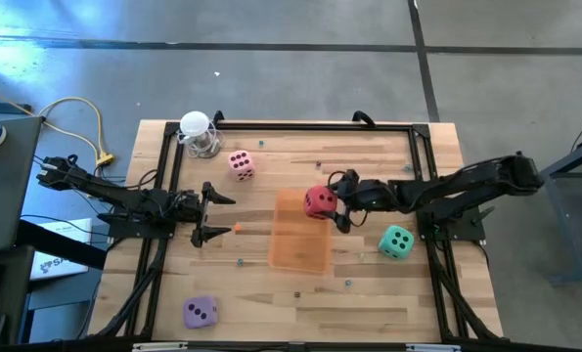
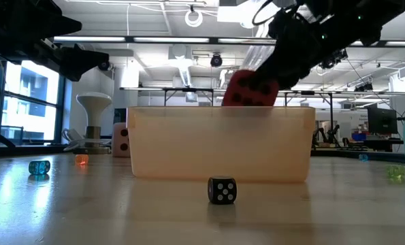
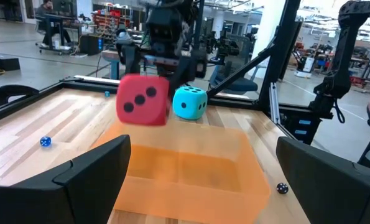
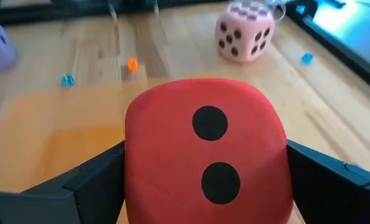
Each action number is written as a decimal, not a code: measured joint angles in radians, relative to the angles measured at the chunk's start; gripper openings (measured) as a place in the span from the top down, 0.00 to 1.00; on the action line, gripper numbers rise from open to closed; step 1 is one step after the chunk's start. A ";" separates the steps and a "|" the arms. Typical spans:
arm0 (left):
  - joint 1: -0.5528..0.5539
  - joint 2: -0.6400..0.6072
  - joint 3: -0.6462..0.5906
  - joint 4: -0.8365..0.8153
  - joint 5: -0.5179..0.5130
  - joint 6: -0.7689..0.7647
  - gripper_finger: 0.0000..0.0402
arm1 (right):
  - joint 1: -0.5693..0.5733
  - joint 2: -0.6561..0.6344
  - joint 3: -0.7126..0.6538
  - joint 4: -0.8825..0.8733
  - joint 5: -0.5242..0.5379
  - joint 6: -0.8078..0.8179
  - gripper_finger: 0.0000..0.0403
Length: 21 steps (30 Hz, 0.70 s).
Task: Pick & Place Dice
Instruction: Put the large red die into the orange bin
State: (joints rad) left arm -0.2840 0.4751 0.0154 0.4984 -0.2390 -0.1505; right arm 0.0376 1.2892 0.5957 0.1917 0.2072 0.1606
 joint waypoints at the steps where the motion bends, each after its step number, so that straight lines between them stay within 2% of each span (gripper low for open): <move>1: 0.000 0.000 0.000 0.000 0.000 0.000 0.03 | 0.000 0.014 0.000 0.000 -0.004 -0.002 0.10; 6: 0.000 0.000 0.000 0.000 0.000 -0.005 0.03 | 0.000 0.063 0.000 0.002 -0.007 -0.008 0.09; 21: 0.000 0.001 0.000 -0.011 0.000 -0.007 0.03 | -0.001 0.066 0.000 0.008 -0.005 -0.007 0.09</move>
State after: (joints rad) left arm -0.2836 0.4759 0.0158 0.4874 -0.2390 -0.1576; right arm 0.0368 1.3552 0.5957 0.1993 0.2020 0.1538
